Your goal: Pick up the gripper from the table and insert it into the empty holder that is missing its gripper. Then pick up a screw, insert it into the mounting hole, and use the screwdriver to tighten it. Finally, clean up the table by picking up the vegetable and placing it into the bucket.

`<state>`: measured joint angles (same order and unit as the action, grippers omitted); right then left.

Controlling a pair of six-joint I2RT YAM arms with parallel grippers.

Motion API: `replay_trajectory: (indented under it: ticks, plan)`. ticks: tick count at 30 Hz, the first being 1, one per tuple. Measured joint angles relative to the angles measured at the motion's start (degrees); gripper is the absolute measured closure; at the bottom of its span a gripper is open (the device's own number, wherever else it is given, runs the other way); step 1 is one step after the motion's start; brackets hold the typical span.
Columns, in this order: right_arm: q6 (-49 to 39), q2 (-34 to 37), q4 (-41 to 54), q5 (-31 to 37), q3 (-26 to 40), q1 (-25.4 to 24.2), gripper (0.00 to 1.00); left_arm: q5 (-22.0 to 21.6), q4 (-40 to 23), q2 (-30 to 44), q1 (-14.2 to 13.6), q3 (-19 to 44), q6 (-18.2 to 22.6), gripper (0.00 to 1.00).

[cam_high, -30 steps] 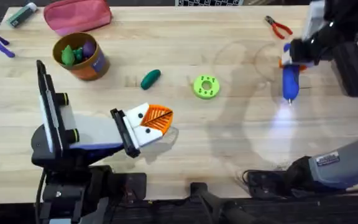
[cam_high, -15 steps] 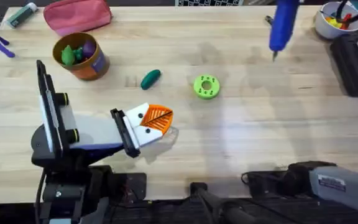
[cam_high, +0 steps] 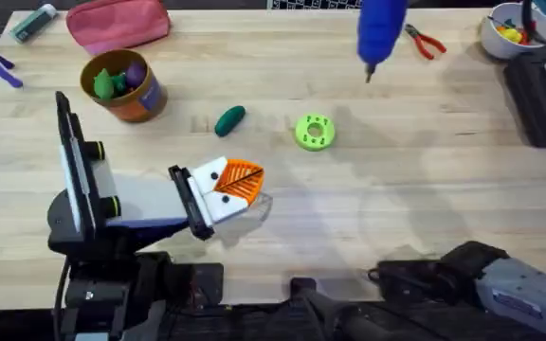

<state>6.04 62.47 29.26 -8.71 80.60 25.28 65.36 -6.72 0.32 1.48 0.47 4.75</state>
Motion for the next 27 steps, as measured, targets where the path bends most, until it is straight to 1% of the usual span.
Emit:
replay_trajectory:
  ticks: [3, 6, 9, 11, 15, 17, 19, 22, 27]
  plan:
    - [0.0, -1.14, -2.35, -0.08, -0.2, 3.98, 0.978, 0.0, 0.0, 0.0, 0.0, 0.0, 0.0, 0.982]
    - [0.0, -3.03, -8.74, -0.13, -2.75, 7.12, 0.978, 0.0, 0.0, 0.0, 0.0, 0.0, 0.0, 0.982]
    - [0.36, -5.45, -16.59, -0.13, -8.01, 9.27, 0.978, 0.0, 0.0, 0.0, 0.0, 0.0, 0.0, 0.982]
    - [1.37, -6.69, -23.46, -0.12, -12.68, 10.52, 0.978, 0.0, 0.0, -0.01, 0.0, 0.0, 0.0, 0.982]
    - [4.42, -6.97, -40.41, -1.58, -22.8, 12.37, 0.978, 0.0, 0.0, -0.01, 0.0, 0.0, 0.0, 0.982]
    - [5.73, -6.4, -47.57, -4.02, -26.88, 12.82, 0.978, 0.0, 0.0, 0.0, 0.0, 0.0, 0.0, 0.982]
    - [6.73, -5.01, -53.61, -8.23, -29.9, 12.96, 0.978, 0.0, 0.0, 0.0, 0.0, 0.0, 0.0, 0.982]
    - [7.55, -1.81, -58.58, -15.38, -31.1, 13.0, 0.978, 0.0, 0.0, -0.02, 0.0, 0.0, 0.0, 0.982]
    - [8.15, 3.76, -69.52, -25.95, -31.3, 13.17, 0.978, 0.0, 0.0, 0.0, 0.0, 0.0, 0.0, 0.982]
